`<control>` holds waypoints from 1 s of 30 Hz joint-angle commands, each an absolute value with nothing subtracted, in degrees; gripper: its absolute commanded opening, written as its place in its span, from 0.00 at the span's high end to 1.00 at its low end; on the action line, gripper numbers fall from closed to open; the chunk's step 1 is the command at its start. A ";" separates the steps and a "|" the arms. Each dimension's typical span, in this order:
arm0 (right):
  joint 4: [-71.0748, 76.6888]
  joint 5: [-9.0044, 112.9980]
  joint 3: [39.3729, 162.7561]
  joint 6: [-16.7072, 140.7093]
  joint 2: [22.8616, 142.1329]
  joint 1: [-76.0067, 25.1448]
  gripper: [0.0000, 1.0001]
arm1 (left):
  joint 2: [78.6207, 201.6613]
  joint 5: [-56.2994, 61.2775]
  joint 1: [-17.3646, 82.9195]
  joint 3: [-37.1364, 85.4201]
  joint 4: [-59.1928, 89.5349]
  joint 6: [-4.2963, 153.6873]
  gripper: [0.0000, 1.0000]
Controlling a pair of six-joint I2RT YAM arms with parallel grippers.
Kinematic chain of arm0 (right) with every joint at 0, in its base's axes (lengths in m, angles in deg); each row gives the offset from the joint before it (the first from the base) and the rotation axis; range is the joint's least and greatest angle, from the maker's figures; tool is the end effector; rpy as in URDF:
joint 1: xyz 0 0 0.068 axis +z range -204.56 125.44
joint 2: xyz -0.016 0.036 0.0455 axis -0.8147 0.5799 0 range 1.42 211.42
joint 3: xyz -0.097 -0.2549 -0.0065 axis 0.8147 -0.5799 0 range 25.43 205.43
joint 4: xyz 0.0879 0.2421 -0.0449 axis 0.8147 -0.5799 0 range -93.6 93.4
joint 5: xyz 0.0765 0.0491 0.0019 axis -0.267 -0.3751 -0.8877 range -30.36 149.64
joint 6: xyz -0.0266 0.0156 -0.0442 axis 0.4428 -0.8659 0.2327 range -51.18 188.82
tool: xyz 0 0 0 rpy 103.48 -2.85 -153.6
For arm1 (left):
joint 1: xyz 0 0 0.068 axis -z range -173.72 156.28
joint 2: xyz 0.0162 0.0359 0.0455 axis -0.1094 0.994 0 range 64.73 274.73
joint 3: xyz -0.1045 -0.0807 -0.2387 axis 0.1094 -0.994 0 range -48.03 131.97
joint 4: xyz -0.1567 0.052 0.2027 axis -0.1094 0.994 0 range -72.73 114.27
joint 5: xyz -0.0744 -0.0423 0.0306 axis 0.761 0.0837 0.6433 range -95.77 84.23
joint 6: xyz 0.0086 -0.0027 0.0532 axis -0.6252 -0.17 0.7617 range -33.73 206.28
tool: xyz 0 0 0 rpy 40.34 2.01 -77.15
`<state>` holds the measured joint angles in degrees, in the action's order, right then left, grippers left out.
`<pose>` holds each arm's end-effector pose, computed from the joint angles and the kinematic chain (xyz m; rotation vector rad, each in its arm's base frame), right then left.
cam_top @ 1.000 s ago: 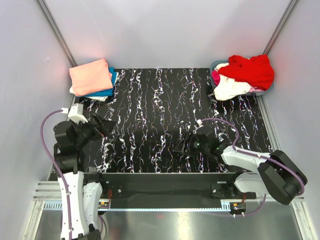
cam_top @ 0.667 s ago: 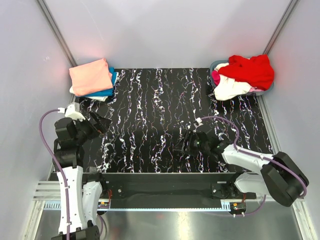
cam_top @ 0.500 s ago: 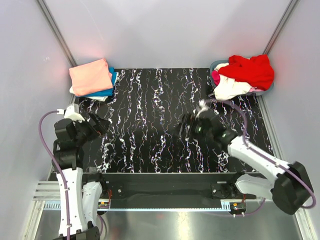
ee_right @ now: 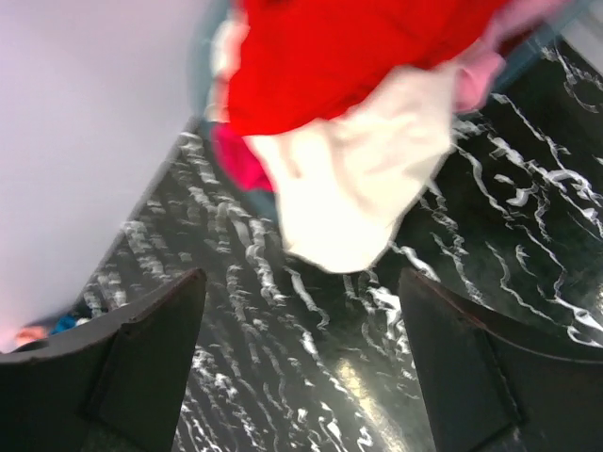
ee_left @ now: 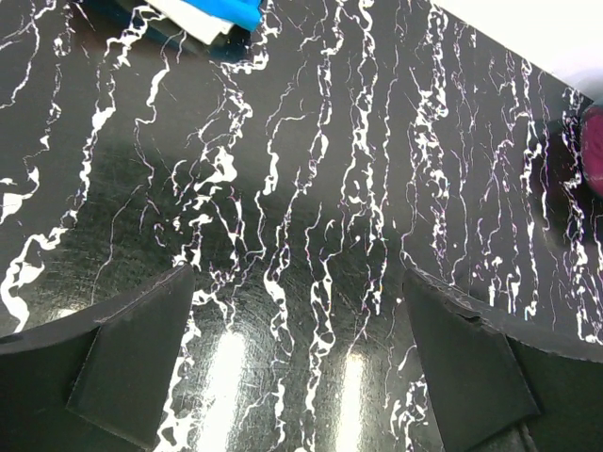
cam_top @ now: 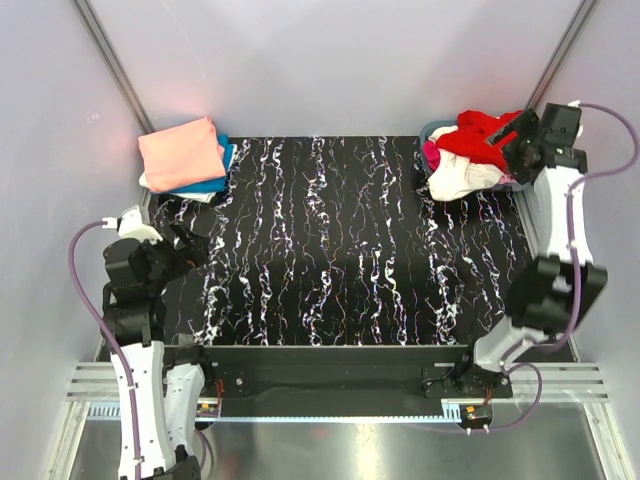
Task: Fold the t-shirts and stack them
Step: Grab the tshirt from the pile
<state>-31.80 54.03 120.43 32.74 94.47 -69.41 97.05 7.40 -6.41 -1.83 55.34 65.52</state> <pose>0.3571 -0.0910 0.3854 0.8791 1.9789 0.3194 0.1183 0.0183 0.3271 -0.4301 1.9482 -0.3196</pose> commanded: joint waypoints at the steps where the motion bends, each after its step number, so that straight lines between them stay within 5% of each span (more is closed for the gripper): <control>1: -37.11 52.15 130.23 32.07 105.17 -70.29 0.11 | 95.85 5.74 -6.11 -0.48 54.45 66.68 0.01; 10: -48.62 61.46 162.24 35.85 129.99 -70.47 0.08 | 94.36 5.39 -6.20 -0.65 54.19 66.50 0.01; 21: -48.45 62.10 172.82 36.38 142.48 -70.64 0.11 | 93.91 5.66 -6.20 -0.74 54.10 66.24 0.01; 25: -48.63 60.61 174.75 36.56 144.85 -70.55 0.27 | 93.74 5.48 -6.29 -0.66 54.19 66.15 0.01; 30: -48.10 59.90 174.67 36.73 143.80 -70.64 0.95 | 93.83 5.56 -6.38 -0.74 54.19 66.15 0.01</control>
